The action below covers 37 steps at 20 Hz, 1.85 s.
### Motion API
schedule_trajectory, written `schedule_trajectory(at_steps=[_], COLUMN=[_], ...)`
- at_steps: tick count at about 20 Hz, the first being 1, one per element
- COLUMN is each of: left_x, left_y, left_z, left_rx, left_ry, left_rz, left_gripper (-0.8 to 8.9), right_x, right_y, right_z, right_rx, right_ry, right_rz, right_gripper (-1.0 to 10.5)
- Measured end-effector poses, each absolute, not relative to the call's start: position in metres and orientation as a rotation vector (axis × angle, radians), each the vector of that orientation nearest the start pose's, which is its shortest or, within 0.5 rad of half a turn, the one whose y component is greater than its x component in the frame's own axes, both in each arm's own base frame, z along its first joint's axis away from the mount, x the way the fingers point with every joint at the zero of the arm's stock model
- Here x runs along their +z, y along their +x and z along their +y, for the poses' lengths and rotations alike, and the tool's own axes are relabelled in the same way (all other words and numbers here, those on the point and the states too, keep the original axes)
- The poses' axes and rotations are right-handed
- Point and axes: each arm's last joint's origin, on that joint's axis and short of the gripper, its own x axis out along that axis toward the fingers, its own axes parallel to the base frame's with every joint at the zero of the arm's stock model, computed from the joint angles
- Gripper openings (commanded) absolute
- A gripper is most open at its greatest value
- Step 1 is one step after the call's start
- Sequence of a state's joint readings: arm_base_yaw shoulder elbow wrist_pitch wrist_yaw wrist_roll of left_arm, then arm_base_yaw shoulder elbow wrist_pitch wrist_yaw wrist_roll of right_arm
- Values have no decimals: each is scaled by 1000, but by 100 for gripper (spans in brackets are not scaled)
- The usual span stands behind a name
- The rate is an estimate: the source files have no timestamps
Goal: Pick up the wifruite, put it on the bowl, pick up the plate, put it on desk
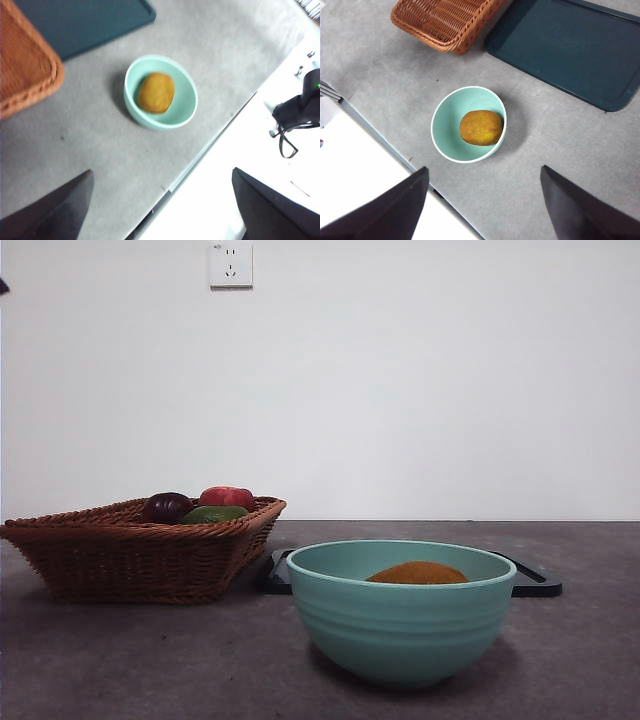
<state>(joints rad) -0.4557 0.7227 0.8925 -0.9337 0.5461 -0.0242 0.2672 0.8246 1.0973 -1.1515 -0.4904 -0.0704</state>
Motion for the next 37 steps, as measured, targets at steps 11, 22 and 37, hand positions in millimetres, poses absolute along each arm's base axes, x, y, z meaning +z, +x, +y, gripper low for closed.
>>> schedule_trajectory(at_steps=[11,22,37], left_x=[316,316,319], left_y=[98,98,100], left_z=[-65,-65,-66], left_rx=[-945,-946,-950], left_ry=[-57,-57,-56], left_rz=[788,786,756], left_gripper=[436,436,436], right_x=[345,268,208], right_y=[118,145,169], right_z=[47,71,120], right_rx=[704,665,651], right_ry=[109,215,136], right_rz=[904,942,987], right_gripper=[355,348,239])
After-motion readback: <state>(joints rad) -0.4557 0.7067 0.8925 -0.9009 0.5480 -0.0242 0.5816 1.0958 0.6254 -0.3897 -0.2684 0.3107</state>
